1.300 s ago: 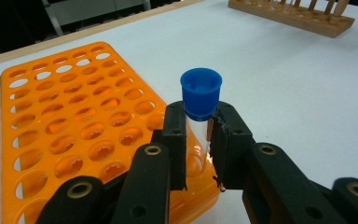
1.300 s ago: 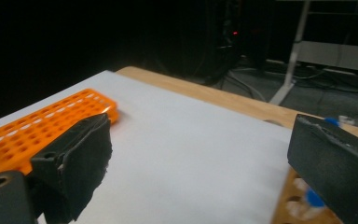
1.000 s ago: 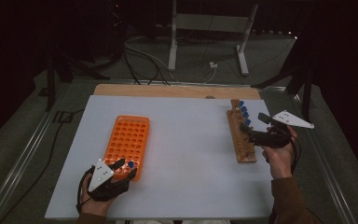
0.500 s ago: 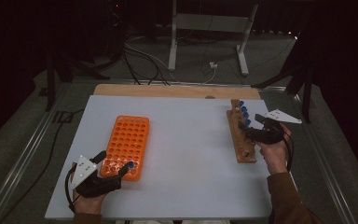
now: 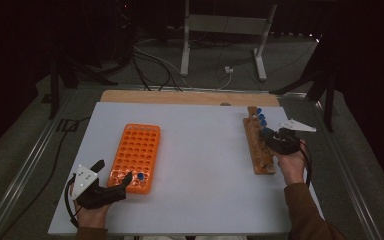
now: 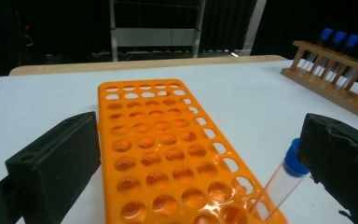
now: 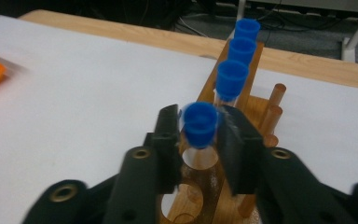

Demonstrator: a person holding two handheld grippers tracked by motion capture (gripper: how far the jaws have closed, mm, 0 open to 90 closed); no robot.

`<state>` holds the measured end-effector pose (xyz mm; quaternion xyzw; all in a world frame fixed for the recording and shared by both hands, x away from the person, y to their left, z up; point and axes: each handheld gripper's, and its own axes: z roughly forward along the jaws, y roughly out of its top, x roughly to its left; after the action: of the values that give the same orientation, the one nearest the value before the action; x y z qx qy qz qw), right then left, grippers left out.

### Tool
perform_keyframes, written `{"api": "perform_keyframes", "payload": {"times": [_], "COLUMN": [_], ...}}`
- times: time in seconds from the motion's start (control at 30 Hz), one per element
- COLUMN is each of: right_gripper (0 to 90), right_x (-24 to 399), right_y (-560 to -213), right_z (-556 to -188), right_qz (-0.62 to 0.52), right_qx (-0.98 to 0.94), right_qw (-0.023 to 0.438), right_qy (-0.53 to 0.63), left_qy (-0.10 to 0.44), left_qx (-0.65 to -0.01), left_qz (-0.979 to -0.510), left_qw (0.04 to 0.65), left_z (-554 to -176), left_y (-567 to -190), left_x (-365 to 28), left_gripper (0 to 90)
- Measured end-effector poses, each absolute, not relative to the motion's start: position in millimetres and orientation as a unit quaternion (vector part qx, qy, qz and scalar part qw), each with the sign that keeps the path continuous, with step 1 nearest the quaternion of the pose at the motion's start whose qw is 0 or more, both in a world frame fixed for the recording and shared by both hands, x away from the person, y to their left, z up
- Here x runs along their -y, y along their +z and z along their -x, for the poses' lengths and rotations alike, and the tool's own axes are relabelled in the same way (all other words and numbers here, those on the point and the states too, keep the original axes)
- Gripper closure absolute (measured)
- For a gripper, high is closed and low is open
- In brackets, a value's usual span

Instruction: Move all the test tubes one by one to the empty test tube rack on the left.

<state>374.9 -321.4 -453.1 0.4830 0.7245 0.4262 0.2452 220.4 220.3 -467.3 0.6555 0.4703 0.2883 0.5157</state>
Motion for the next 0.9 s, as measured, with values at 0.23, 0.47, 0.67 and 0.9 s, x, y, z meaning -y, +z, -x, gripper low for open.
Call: {"api": "perform_keyframes", "payload": {"times": [0.23, 0.47, 0.67, 0.9], "right_gripper": [75.5, 76.3, 76.6, 76.7], "right_x": [316, 315, 318, 320], "right_y": [-457, -458, -453, -439], "right_z": [-377, -379, -375, -369], "right_qz": [-0.486, -0.496, -0.501, -0.496], "right_qx": [-0.729, -0.724, -0.716, -0.710], "right_qw": [0.256, 0.257, 0.262, 0.267], "right_qy": [0.407, 0.404, 0.410, 0.422], "left_qy": [0.290, 0.290, 0.288, 0.288], "left_qx": [-0.479, -0.484, -0.486, -0.487], "left_qz": [-0.652, -0.651, -0.652, -0.652], "left_qw": [0.512, 0.508, 0.506, 0.506], "left_z": [-221, -222, -223, -225], "left_y": [-469, -470, -471, -468], "left_x": [-222, -224, -225, -224], "left_gripper": [0.7, 0.7, 0.7, 0.7]}}
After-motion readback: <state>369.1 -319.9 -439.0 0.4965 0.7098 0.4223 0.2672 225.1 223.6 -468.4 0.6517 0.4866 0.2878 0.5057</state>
